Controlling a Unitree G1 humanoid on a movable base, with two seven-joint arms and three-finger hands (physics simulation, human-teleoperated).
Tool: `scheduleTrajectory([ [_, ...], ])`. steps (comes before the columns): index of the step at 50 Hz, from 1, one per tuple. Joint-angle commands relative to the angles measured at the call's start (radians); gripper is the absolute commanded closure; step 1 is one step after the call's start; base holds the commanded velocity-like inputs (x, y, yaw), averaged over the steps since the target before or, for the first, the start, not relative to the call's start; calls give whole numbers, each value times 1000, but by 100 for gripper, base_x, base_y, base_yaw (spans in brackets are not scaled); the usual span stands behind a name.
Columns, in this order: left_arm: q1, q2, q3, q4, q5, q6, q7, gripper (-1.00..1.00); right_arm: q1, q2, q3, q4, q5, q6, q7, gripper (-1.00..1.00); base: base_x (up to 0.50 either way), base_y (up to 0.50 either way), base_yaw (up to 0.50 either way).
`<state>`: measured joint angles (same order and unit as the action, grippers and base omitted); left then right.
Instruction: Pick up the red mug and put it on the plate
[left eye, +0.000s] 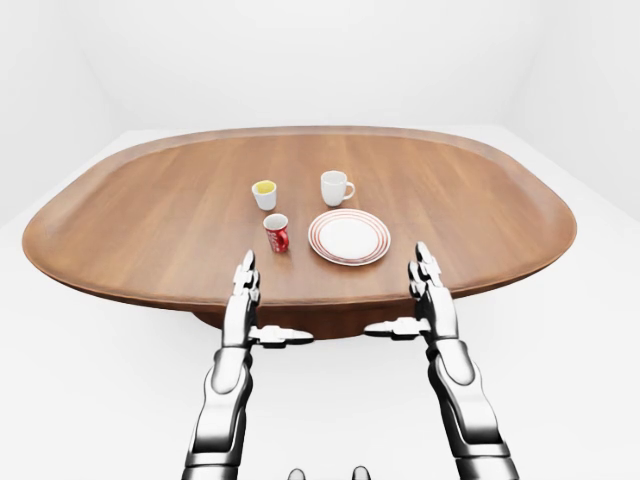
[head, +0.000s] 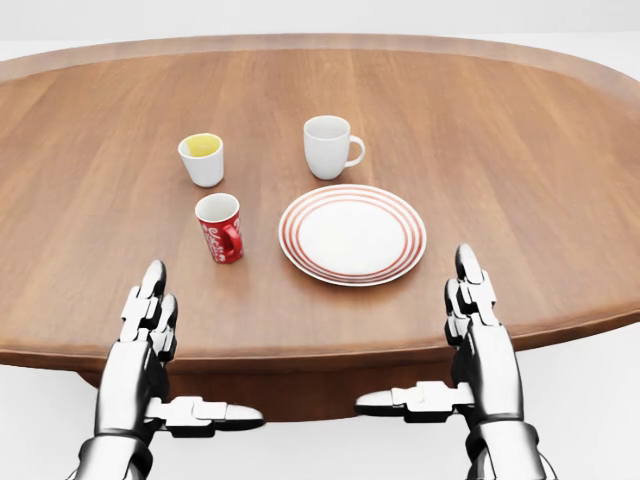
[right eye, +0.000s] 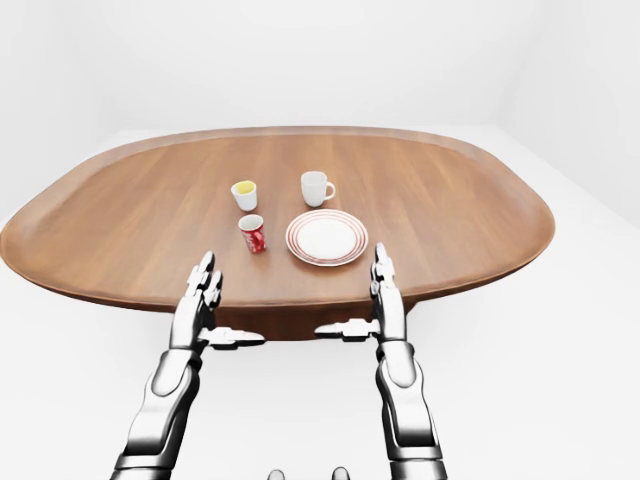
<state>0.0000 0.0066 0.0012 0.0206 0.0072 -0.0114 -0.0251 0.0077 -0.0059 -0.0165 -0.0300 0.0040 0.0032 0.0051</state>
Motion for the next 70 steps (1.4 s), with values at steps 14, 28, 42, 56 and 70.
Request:
scheduleTrajectory([
  [14,34,5,16,-56,-8,-15,-42,-100,33,-10,-19,-59,-12,-25,8,-100,0,0,0],
  [28,54,4,16,-135,-23,50,-43,-100,30,-11,-21,-44,-32,-31,1,-100,0,0,0],
  [42,61,4,16,-159,-24,68,-42,-100,33,-10,-23,-52,-28,-25,4,-100,0,43,0],
  [56,34,8,19,-120,-31,80,-51,-100,13,-11,-31,-35,9,-19,18,-100,0,21,0],
  [70,-100,24,46,-218,-59,99,-42,-100,-122,-53,-79,-16,42,84,22,-100,0,0,0],
])
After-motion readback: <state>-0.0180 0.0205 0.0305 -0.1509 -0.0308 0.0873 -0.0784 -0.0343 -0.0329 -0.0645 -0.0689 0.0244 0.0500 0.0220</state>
